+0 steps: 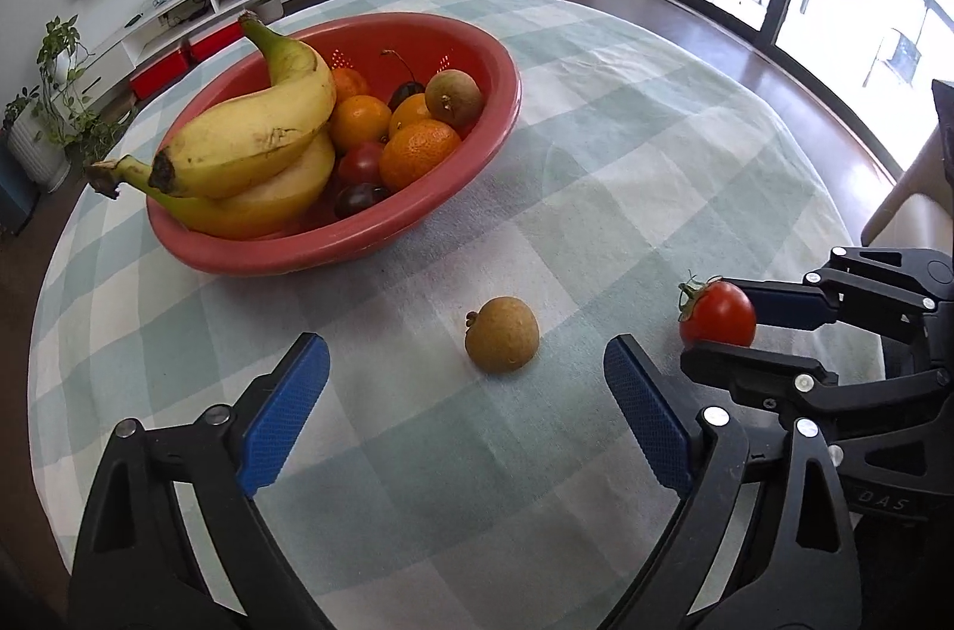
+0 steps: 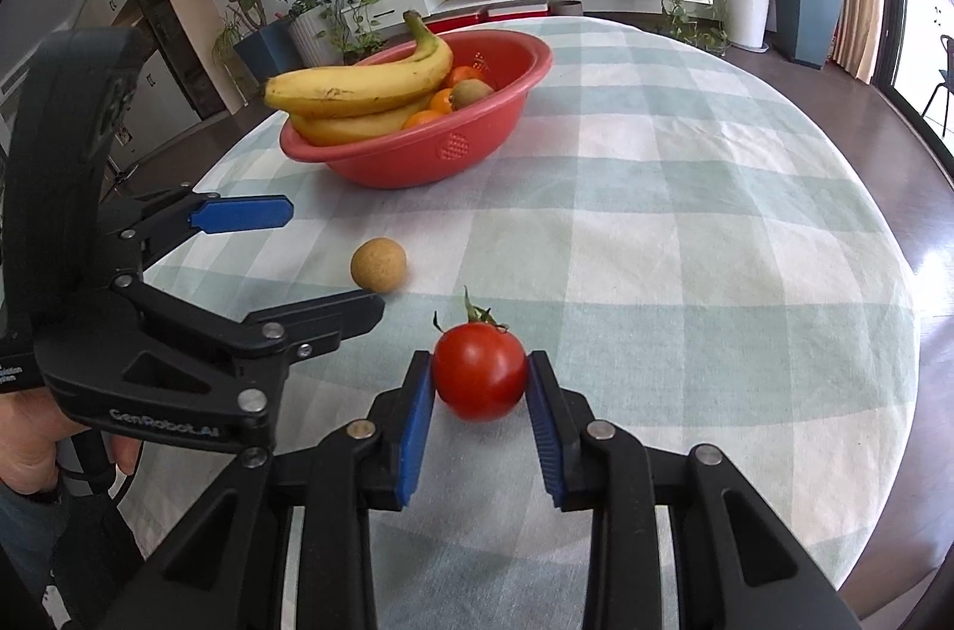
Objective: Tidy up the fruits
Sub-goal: 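Close the right tool on the red tomato while the left tool grasps the last kiwi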
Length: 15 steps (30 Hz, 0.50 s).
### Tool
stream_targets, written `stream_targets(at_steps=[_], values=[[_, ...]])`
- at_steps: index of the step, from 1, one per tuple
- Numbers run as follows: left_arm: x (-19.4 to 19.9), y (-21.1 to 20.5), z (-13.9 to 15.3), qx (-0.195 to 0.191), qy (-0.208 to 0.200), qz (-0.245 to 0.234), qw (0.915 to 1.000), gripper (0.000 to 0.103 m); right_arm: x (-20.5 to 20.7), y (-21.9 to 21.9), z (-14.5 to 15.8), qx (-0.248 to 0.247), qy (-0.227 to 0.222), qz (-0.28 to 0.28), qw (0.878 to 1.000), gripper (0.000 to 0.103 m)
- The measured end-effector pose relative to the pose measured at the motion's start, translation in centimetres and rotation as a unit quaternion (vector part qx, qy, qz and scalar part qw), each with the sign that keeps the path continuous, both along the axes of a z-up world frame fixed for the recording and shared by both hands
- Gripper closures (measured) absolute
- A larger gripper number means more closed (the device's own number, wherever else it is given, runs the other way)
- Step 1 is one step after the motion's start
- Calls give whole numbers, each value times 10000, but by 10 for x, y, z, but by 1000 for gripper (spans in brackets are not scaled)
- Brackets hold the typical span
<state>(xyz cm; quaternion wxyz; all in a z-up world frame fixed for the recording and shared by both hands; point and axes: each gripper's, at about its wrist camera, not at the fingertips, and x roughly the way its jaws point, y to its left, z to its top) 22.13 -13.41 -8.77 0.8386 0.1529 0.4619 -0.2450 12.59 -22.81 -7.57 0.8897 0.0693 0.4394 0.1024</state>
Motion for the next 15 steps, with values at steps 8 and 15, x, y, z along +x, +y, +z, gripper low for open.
stream_targets(at_steps=[8, 15], values=[[19, -6, -19, 33, 282, -28, 9996, 42, 1, -1, -1, -87, -19, -3, 10000, 69], [20, -13, -21, 2, 256, -213, 9994, 65, 1, -1, -1, -96, -27, 7, 10000, 69]])
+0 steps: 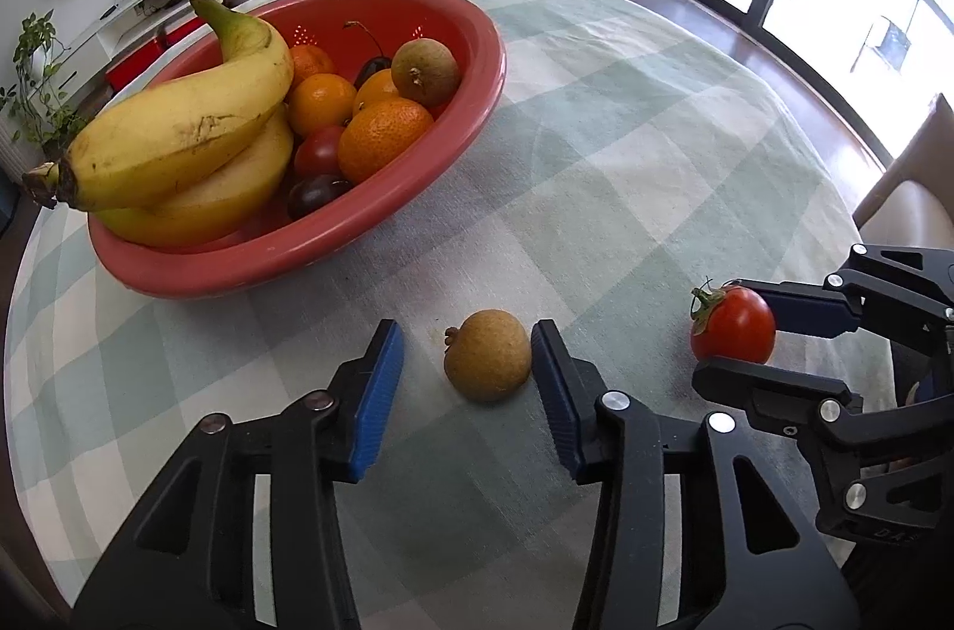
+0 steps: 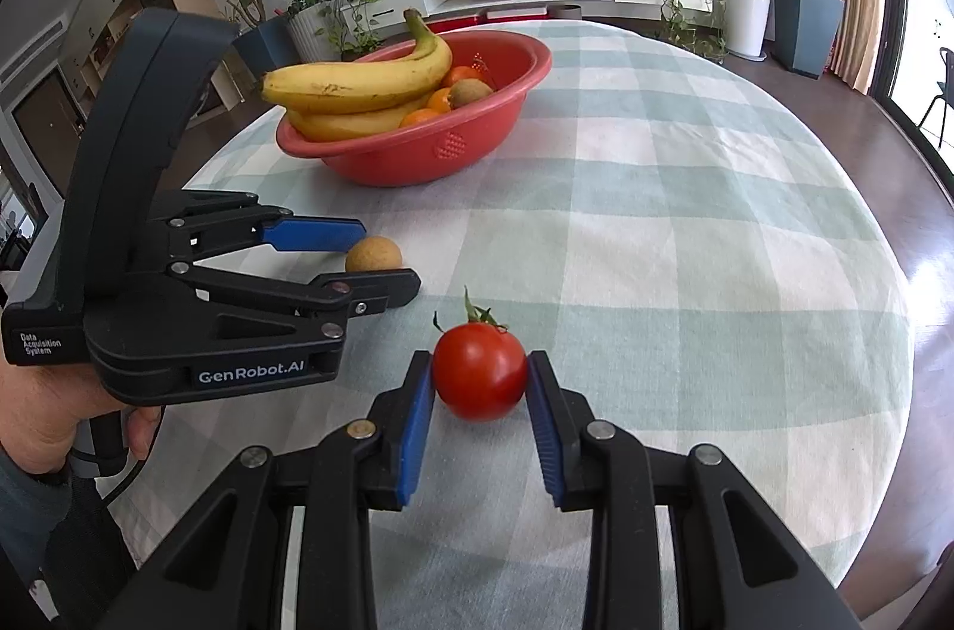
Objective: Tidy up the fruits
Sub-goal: 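Close the right tool on the red tomato while the left tool grasps the last kiwi, then carry the kiwi and tomato over the red bowl and open both tools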
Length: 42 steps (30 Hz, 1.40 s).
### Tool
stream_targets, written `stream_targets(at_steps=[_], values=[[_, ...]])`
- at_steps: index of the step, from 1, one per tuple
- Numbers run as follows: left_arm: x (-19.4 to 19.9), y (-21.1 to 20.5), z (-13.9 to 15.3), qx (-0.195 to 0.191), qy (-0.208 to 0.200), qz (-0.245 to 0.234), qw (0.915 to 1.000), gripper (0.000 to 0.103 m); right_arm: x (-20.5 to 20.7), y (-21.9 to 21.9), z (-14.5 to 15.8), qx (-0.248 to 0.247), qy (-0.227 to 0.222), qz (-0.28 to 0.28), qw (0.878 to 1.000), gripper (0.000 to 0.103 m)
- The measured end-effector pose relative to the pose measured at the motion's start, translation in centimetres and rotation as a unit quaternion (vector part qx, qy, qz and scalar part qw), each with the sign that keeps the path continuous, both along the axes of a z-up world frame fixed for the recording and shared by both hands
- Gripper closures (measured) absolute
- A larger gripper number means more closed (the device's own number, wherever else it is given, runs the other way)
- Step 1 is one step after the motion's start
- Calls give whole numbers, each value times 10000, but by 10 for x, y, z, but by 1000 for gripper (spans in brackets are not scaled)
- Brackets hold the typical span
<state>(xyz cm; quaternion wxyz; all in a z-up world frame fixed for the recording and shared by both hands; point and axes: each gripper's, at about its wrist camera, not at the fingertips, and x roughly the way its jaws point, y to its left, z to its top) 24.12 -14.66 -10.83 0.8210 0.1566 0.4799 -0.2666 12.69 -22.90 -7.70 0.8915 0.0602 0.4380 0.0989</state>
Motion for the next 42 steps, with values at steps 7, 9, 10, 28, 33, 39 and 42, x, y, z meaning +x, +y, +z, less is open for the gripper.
stream_targets(at_steps=[7, 9, 10, 28, 33, 39, 42], values=[[-6, -1, 1, -26, 19, -39, 10000, 72, 0, 0, 0, -4, 1, -4, 10000, 69], [-7, -2, 2, -40, 23, -49, 10000, 77, 0, 0, 0, -1, -2, -4, 10000, 69], [-7, -2, 2, -39, 24, -49, 10000, 77, 0, 0, 0, -3, -1, -1, 10000, 69], [-33, 51, 63, -705, -397, 297, 9963, 77, 2, -8, 10, 282, -94, -62, 9995, 69], [-15, 75, 106, -796, -694, 442, 9934, 77, 13, -13, 35, 364, -253, -34, 9990, 69], [30, 94, 149, -690, -931, 507, 9920, 77, 53, -14, 86, 298, -599, 168, 9976, 69], [57, 99, 155, -692, -880, 470, 9926, 77, 80, -10, 105, 201, -670, 308, 9971, 69]])
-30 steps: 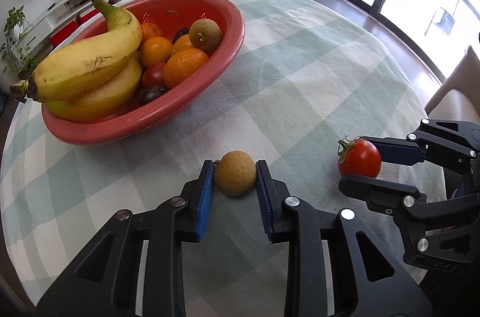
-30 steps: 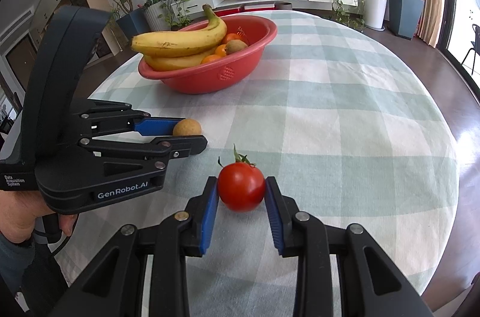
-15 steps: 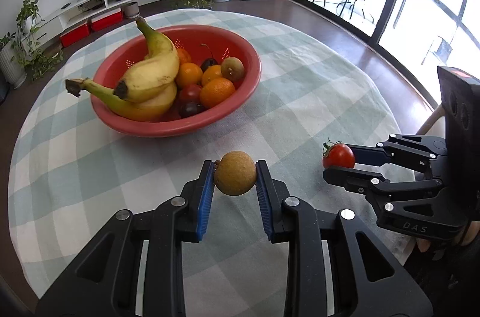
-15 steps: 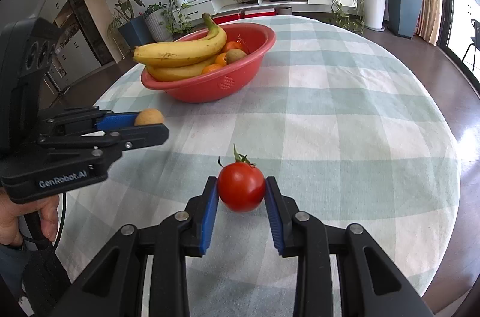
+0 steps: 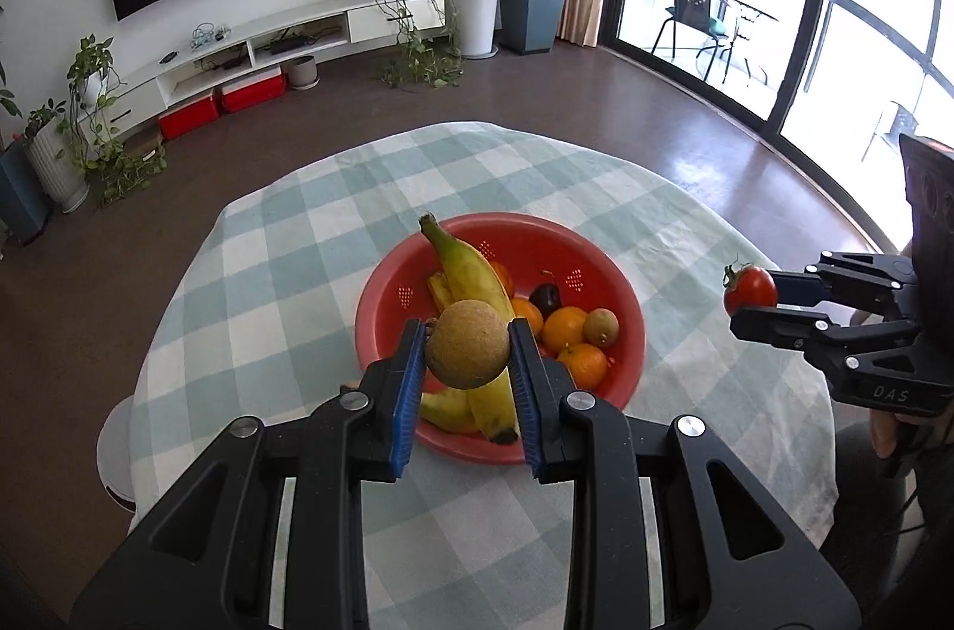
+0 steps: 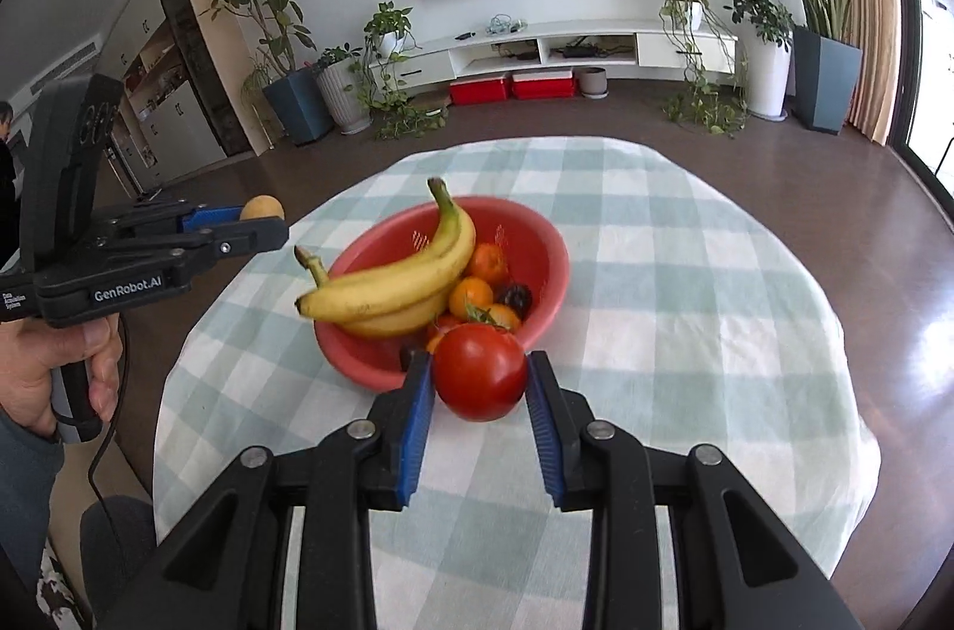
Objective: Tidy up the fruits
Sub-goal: 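Carry the kiwi and tomato over the red bowl and open both tools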
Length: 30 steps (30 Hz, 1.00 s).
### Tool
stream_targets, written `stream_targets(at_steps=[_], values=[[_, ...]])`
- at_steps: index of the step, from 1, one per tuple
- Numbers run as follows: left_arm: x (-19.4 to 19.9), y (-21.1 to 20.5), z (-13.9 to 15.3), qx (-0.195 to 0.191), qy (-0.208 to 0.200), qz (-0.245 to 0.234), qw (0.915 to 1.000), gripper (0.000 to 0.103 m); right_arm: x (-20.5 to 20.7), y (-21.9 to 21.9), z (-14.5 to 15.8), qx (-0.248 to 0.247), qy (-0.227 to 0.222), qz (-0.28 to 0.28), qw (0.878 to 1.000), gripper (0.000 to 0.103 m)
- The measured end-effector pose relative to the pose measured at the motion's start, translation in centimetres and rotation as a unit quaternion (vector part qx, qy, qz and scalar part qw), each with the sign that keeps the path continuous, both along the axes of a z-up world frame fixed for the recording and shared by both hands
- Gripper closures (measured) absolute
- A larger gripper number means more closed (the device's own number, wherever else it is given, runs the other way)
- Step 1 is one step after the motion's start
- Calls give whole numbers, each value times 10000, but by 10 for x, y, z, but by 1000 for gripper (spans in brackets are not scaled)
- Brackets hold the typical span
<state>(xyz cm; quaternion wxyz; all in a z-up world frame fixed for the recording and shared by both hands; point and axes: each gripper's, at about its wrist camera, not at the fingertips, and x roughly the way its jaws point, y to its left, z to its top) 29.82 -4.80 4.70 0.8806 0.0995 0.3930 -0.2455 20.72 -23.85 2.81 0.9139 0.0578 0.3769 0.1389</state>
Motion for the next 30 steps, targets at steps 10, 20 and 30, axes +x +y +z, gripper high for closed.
stream_targets(at_steps=[10, 20, 30], values=[[56, -23, -35, 372, 330, -36, 9988, 77, 82, 29, -11, -334, 343, 307, 9984, 69], [69, -32, -74, 462, 513, -20, 9976, 77, 112, 43, -46, -681, 750, 337, 9943, 69], [67, -34, -84, 537, 457, 66, 9975, 75, 114, 49, -67, -851, 951, 325, 9913, 69]])
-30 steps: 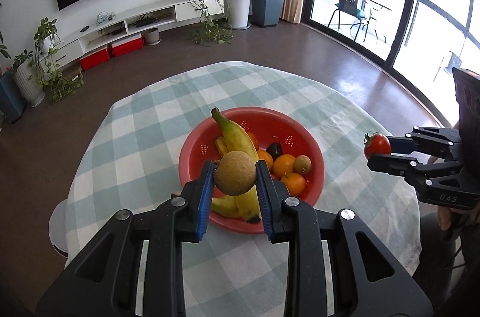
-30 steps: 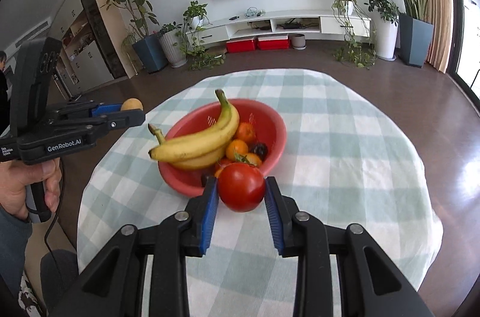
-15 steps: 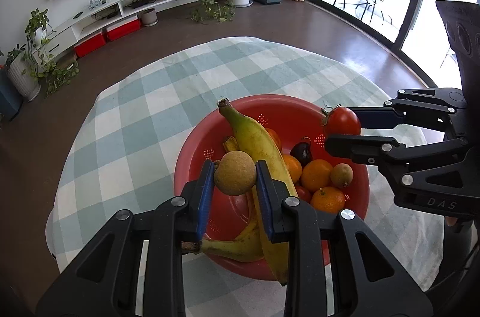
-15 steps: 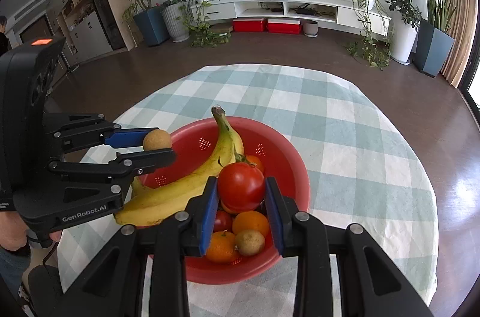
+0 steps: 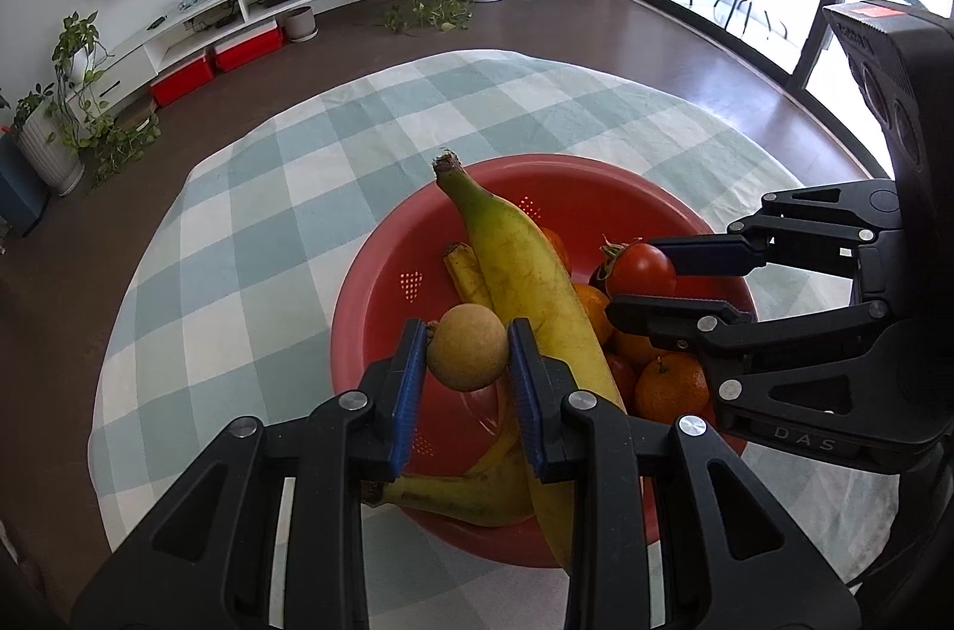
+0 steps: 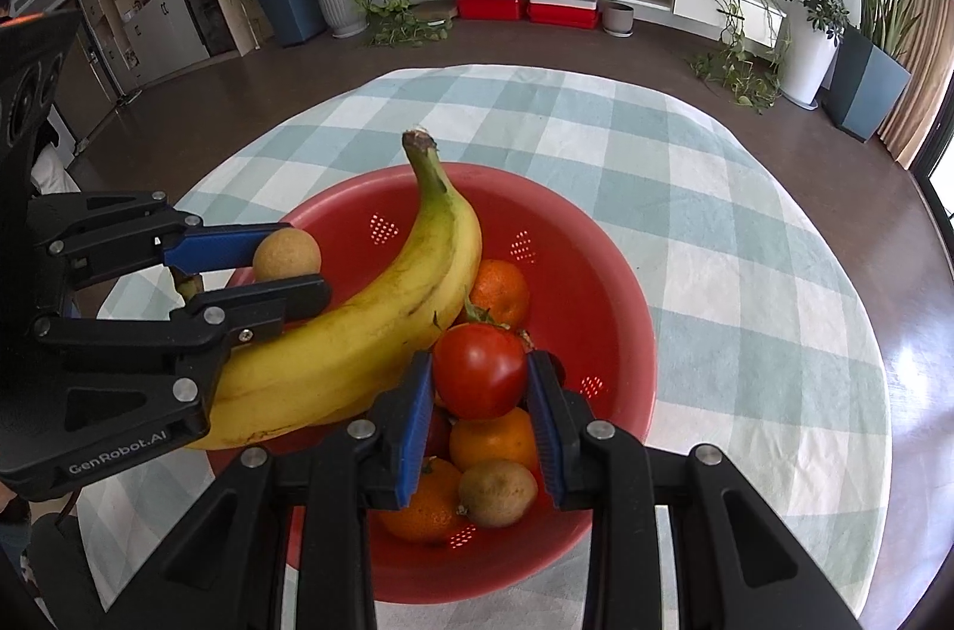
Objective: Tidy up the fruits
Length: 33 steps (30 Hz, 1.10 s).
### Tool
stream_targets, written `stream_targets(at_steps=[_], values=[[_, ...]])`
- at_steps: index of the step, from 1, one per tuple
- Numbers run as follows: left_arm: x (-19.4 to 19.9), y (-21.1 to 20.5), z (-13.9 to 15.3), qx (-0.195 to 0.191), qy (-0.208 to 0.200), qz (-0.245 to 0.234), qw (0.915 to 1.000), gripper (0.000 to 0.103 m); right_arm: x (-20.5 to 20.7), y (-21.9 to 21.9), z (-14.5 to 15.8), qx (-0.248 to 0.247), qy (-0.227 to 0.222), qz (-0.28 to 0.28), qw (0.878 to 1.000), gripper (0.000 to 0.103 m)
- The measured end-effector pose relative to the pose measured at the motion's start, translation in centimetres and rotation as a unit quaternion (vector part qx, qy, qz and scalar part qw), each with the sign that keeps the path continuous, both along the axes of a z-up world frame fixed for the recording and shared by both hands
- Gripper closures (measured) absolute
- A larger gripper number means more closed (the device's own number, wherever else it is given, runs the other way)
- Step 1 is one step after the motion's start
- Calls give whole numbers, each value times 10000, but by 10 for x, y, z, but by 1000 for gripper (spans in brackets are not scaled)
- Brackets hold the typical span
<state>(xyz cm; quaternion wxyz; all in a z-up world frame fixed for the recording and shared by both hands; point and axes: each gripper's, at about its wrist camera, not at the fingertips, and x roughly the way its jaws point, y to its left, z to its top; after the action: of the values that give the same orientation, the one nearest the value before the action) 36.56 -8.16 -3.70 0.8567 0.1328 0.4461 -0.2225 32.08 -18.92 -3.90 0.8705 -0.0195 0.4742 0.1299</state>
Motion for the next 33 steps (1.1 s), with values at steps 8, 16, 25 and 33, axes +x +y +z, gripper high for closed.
stream_targets(at_steps=[8, 16, 25, 33], values=[[-6, 1, 3, 70, -189, 157, 9997, 33, -4, -1, -1, 16, -49, -64, 10000, 69], [-23, 7, 20, 67, -486, 330, 9983, 23, -19, -5, 14, 47, -292, -178, 9994, 67], [-79, 26, 56, -309, -1176, 641, 9905, 0, -66, -15, 50, 378, -836, -547, 9943, 25], [-168, 39, 96, -631, -2098, 964, 9709, 0, -136, -13, 84, 400, -2005, -873, 9750, 7]])
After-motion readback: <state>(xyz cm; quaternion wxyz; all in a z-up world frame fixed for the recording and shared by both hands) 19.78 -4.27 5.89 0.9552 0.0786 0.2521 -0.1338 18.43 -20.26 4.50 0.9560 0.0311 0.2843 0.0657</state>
